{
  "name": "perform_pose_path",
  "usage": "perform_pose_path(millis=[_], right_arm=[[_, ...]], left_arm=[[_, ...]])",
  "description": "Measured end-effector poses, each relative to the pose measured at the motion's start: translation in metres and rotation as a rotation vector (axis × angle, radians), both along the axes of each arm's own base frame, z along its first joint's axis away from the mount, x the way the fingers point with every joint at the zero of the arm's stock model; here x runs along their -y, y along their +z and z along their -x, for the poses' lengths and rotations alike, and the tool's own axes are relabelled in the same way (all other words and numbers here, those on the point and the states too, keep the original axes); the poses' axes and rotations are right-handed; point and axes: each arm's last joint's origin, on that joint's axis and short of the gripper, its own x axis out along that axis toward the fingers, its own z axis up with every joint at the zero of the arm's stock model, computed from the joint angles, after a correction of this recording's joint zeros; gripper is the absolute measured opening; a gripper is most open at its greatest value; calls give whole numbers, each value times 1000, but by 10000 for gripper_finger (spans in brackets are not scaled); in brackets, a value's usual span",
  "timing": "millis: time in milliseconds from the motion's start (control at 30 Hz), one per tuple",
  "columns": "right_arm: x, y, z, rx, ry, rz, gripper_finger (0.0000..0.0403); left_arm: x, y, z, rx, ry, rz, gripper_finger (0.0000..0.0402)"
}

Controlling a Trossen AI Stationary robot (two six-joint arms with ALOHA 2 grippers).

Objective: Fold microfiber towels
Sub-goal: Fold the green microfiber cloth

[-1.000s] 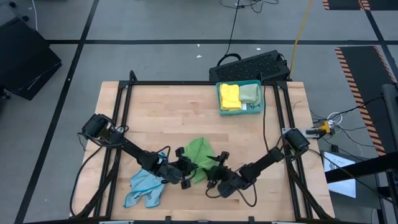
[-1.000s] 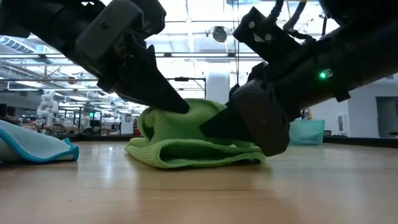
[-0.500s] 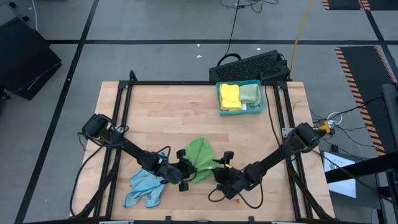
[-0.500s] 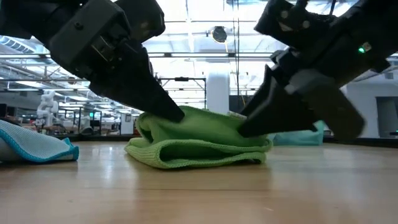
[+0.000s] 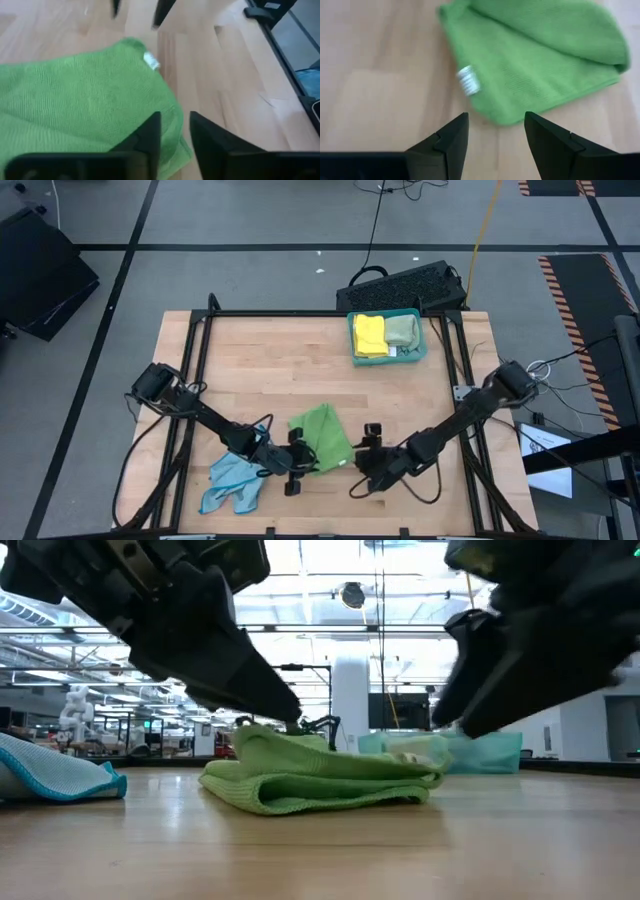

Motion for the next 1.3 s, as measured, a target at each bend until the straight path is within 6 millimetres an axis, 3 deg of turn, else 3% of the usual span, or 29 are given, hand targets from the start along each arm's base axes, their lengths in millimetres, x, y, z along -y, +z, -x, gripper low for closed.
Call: perform_pose_path(millis=[167, 367, 533, 667, 800, 1067, 1300], right_arm=[[13, 13, 19, 9, 56, -53, 185], [37, 11, 36, 242, 51, -86, 185], [57, -2, 45, 425, 53, -119, 185], [67, -7, 45, 426, 66, -126, 185], [70, -10, 42, 406, 105, -168, 183], [70, -20, 32, 434, 145, -196, 161], [68, -21, 30, 456, 160, -213, 155]], left_arm=[[0, 1, 1, -11, 6, 5, 172], [-7, 37, 14, 7, 63, 21, 211], [-25, 65, 38, 26, 415, -35, 214], [-47, 56, 55, -103, 719, 49, 214], [-56, 38, 53, -208, 829, 150, 214], [-53, 12, 11, -104, 639, 136, 214], [-59, -2, -17, -3, 539, 228, 214]])
